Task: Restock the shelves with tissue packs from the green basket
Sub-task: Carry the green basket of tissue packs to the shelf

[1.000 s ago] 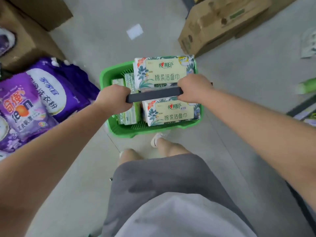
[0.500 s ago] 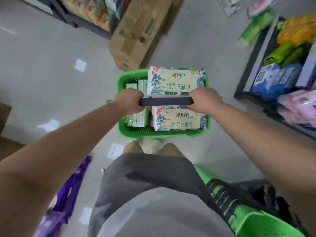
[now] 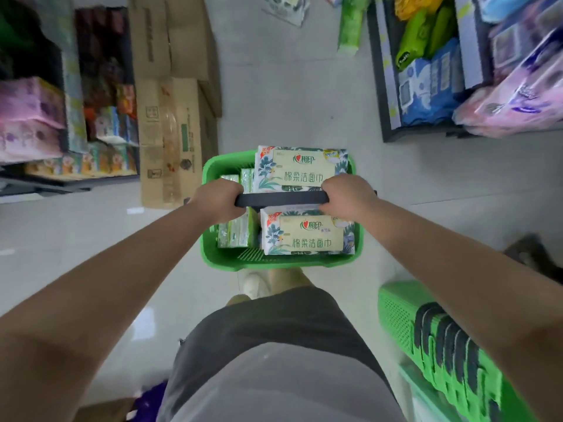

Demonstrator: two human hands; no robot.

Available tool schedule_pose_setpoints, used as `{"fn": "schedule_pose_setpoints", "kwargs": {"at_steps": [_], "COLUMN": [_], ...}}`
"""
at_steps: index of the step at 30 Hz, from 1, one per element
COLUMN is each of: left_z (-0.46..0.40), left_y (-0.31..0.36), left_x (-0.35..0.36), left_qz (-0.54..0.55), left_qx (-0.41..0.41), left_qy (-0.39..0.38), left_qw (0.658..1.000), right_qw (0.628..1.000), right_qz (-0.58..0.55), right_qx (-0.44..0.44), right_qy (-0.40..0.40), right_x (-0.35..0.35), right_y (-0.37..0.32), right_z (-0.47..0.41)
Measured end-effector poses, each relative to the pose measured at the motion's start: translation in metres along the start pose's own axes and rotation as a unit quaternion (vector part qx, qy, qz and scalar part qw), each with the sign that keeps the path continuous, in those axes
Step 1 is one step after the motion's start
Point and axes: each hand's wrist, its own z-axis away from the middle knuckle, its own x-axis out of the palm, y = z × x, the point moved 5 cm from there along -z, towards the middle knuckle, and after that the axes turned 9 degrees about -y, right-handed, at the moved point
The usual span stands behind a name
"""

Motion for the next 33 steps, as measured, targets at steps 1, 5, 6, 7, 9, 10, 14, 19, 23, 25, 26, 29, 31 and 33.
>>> {"fn": "schedule_pose_setpoints", "kwargs": {"at_steps": [1,5,6,7,9,10,14,19,23,25,26,29,31,33], "left_z": [-0.011,-0.051,-0.061,-0.071,-0.089,-0.098,-0.135,-0.194,-0.244,-0.267,-0.278,-0.31,-0.331,-0.349], "left_y": [0.002,0.019,0.025,0.029,0.037,0.041,0.061,0.08,0.092,0.1,0.105,0.119,0.129,0.142], "left_x": [-0.011,-0.055,-0.066,-0.077,-0.096,-0.106,-0.144,-0.202,-0.248,-0.271,-0.281,-0.306,-0.318,-0.331], "left_qz": [-0.005,-0.028,-0.037,-0.045,-0.053,-0.058,-0.092,-0.134,-0.165,-0.184,-0.194,-0.225,-0.243,-0.259], "left_qx": [0.0,0.013,0.019,0.025,0.03,0.033,0.06,0.105,0.138,0.152,0.158,0.179,0.191,0.196], "left_qy": [-0.005,-0.026,-0.029,-0.03,-0.033,-0.036,-0.04,-0.039,-0.055,-0.068,-0.074,-0.09,-0.102,-0.115], "left_qw": [1.0,0.999,0.999,0.998,0.998,0.997,0.993,0.985,0.975,0.969,0.965,0.954,0.945,0.939], "right_qw": [1.0,0.999,0.998,0.998,0.997,0.997,0.995,0.988,0.978,0.972,0.969,0.959,0.953,0.947], "right_qz": [-0.009,-0.042,-0.049,-0.055,-0.061,-0.062,-0.072,-0.109,-0.144,-0.16,-0.169,-0.195,-0.213,-0.233], "right_qx": [0.004,0.022,0.029,0.035,0.041,0.045,0.071,0.113,0.148,0.17,0.18,0.204,0.214,0.221], "right_qy": [-0.006,-0.02,-0.021,-0.021,-0.02,-0.021,-0.013,-0.003,0.01,0.013,0.016,0.027,0.034,0.031], "right_x": [-0.006,-0.034,-0.041,-0.048,-0.061,-0.067,-0.089,-0.126,-0.158,-0.171,-0.177,-0.186,-0.188,-0.19], "right_y": [0.008,0.047,0.057,0.066,0.081,0.089,0.125,0.168,0.198,0.212,0.22,0.243,0.259,0.275], "right_z": [-0.005,-0.024,-0.028,-0.032,-0.039,-0.042,-0.055,-0.079,-0.094,-0.103,-0.107,-0.12,-0.129,-0.137]}}
